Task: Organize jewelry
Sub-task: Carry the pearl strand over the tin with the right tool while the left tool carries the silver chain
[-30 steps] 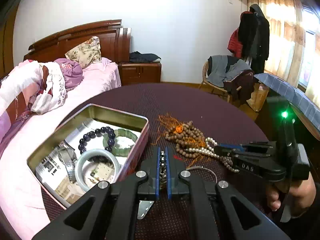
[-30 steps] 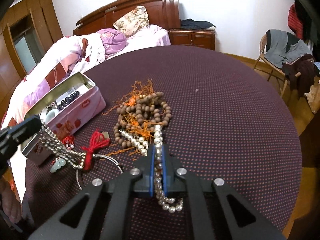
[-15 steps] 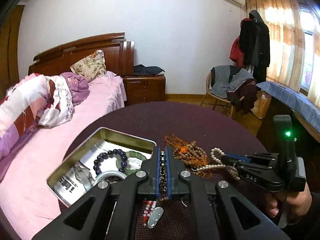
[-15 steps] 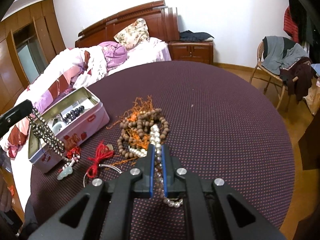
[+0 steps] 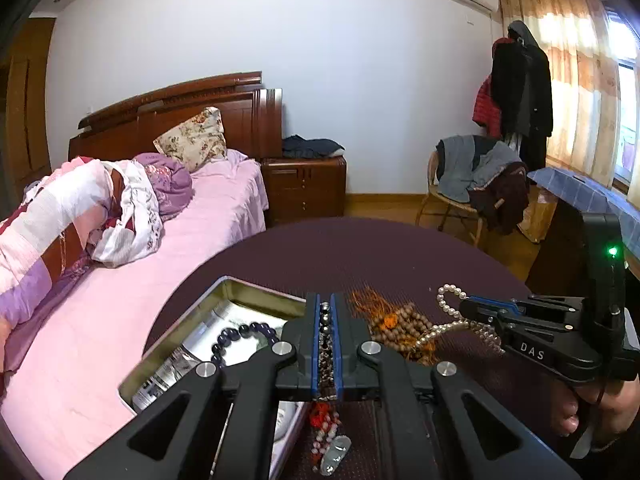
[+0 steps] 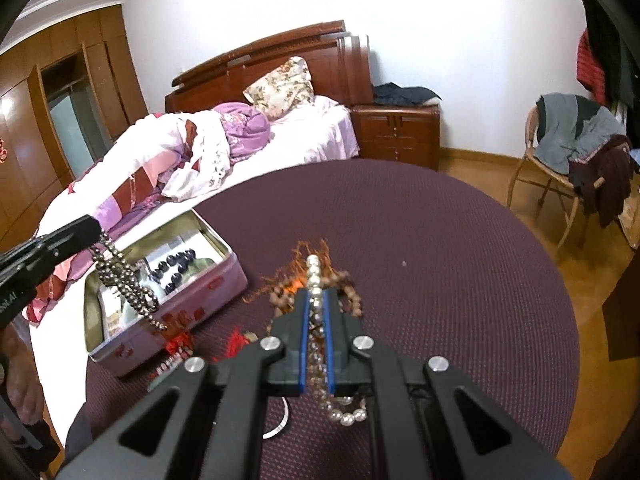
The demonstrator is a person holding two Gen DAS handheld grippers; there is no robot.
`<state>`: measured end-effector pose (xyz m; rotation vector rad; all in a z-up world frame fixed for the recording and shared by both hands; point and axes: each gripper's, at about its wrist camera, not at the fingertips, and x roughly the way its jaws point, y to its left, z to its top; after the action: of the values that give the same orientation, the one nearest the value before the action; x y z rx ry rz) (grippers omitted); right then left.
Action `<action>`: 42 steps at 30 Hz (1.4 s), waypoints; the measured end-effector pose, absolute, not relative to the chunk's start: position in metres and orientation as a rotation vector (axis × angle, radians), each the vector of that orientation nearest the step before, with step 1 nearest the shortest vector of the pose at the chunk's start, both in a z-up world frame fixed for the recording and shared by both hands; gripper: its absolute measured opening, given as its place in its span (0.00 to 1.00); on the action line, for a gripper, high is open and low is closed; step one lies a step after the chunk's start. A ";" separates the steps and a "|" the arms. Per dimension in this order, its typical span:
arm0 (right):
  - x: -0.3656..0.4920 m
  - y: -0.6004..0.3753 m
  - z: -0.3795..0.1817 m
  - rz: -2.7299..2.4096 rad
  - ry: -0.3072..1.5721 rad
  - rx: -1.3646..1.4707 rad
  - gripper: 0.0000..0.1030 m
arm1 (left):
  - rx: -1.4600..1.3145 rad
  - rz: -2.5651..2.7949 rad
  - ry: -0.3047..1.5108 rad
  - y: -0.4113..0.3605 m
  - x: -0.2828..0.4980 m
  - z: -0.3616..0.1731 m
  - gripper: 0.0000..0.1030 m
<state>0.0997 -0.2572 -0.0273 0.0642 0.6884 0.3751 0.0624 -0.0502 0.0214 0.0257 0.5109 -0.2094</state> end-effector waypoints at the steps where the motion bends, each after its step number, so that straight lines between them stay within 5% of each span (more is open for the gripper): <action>1: 0.101 -0.255 -0.024 0.380 0.682 0.062 0.09 | 0.028 -0.205 0.505 -0.050 0.062 0.024 0.04; 25: 0.112 -0.182 0.024 0.524 0.573 -0.006 0.09 | 0.012 -0.074 0.434 0.005 0.070 0.046 0.04; 42: 0.128 -0.127 0.012 0.629 0.596 -0.030 0.09 | -0.049 -0.023 0.513 0.040 0.102 0.015 0.04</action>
<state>0.1279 -0.1266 0.0121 -0.0297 0.5958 0.6290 0.1023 0.0402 0.0154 -0.0488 0.5134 -0.0234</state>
